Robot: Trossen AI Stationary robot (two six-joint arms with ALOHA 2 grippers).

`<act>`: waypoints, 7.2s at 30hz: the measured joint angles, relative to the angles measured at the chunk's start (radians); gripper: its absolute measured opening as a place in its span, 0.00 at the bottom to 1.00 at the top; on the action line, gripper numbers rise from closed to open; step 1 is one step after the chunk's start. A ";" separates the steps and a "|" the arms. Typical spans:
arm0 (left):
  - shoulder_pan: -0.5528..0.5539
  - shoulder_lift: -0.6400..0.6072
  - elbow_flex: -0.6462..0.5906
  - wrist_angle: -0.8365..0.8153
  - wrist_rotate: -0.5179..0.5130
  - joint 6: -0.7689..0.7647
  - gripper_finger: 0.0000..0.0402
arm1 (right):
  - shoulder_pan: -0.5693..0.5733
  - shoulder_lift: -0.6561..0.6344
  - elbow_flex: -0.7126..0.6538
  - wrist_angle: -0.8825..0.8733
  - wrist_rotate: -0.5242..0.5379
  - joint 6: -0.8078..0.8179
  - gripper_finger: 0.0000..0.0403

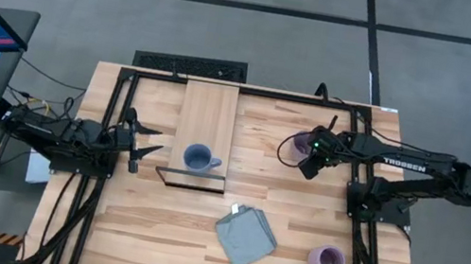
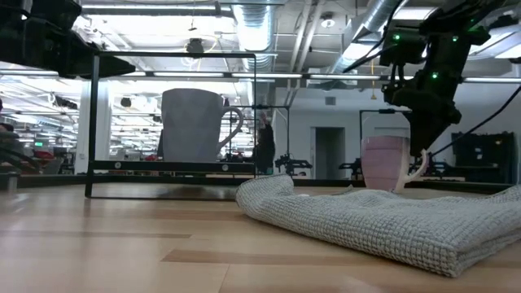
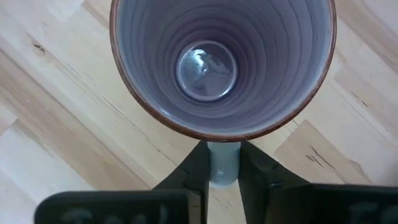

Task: Stack small to large cups/mugs on shelf
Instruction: Put the top light purple cup on the shelf

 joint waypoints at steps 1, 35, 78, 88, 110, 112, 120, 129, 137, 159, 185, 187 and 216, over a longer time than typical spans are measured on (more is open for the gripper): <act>0.000 0.000 0.000 0.000 0.000 0.000 0.44 | 0.000 0.000 0.000 0.000 0.000 0.000 0.18; 0.000 0.000 0.000 -0.026 0.006 -0.010 0.44 | 0.043 0.000 0.321 0.039 0.056 -0.265 0.17; -0.001 0.000 0.000 -0.044 0.044 -0.046 0.44 | 0.132 0.795 1.094 0.004 -0.150 -0.751 0.18; -0.001 0.000 0.000 -0.044 0.059 -0.046 0.44 | 0.118 0.898 1.176 -0.004 -0.167 -0.760 0.18; -0.001 0.000 0.000 -0.046 0.062 -0.045 0.44 | 0.089 0.966 1.226 -0.022 -0.191 -0.762 0.18; -0.001 0.000 0.000 -0.046 0.062 -0.045 0.44 | 0.089 0.966 1.226 -0.021 -0.191 -0.770 0.18; -0.001 0.000 0.000 -0.046 0.062 -0.045 0.44 | 0.092 0.966 1.226 -0.019 -0.191 -0.771 0.18; 0.000 0.000 0.000 -0.048 0.061 -0.045 0.44 | 0.093 0.966 1.226 0.001 -0.191 -0.771 0.18; 0.000 0.000 0.000 -0.085 0.061 -0.045 0.44 | 0.094 0.966 1.226 0.000 -0.191 -0.750 0.18; 0.000 0.000 0.000 -0.086 0.061 -0.146 0.44 | 0.119 0.965 1.225 0.000 -0.188 -0.725 0.18; 0.000 0.000 0.000 -0.105 0.060 -0.145 0.44 | 0.118 1.013 1.225 0.006 -0.179 -0.733 0.18; 0.000 0.000 0.000 -0.105 0.060 -0.145 0.44 | 0.116 1.013 1.225 0.006 -0.180 -0.731 0.18; 0.000 0.000 0.000 -0.105 0.061 -0.146 0.44 | 0.105 1.013 1.225 0.000 -0.180 -0.707 0.18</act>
